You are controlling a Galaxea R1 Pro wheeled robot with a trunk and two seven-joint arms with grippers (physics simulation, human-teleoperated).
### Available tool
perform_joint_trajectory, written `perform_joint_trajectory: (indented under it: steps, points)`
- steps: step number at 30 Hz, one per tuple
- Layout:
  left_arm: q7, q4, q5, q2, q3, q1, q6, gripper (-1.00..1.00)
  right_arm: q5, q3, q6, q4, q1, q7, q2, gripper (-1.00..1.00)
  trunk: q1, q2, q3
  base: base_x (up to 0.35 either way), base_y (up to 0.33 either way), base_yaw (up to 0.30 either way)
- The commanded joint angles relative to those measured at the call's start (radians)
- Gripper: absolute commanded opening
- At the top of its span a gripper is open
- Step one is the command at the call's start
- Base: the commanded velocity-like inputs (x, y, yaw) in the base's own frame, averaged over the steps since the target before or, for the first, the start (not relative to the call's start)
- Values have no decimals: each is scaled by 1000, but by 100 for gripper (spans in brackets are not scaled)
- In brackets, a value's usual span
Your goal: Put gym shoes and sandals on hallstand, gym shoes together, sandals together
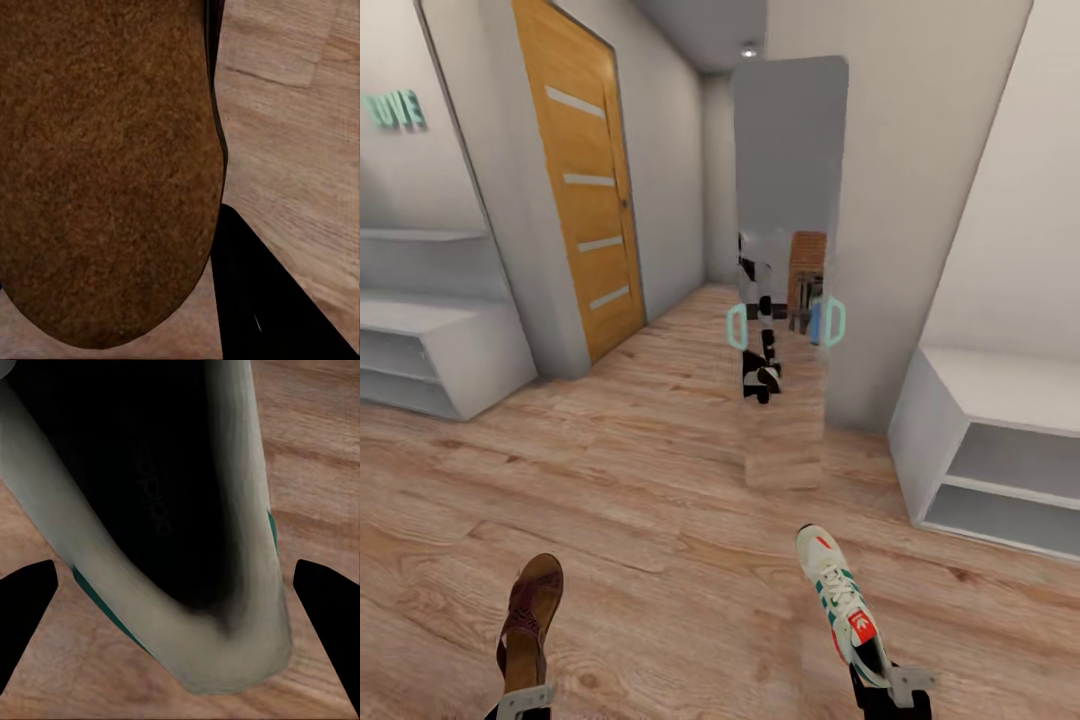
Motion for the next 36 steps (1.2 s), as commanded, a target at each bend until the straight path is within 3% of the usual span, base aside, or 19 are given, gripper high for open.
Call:
perform_joint_trajectory:
  steps: [1, 10, 26, 36]
  points:
    - [-8, 1, -4, -1, 9, -1, -2, -100, 5, -9, -4, 0, -1, 7, 0, -100, 0, 0, -1, 1, 305, 272]
    - [-8, 1, -4, -1, 9, -1, -2, -100, 5, -9, -4, 0, -1, 7, 0, -100, 0, 0, -10, 0, 245, 240]
    - [-11, 1, -14, -1, 9, -1, 0, -100, 5, -9, -4, 0, -1, 7, 1, -100, 0, 0, -26, 3, 12, 223]
    - [-9, 1, -6, 1, 9, -1, -1, -100, 5, -9, -2, 0, -1, 8, 1, -100, 0, 0, -36, 234, 100, 220]
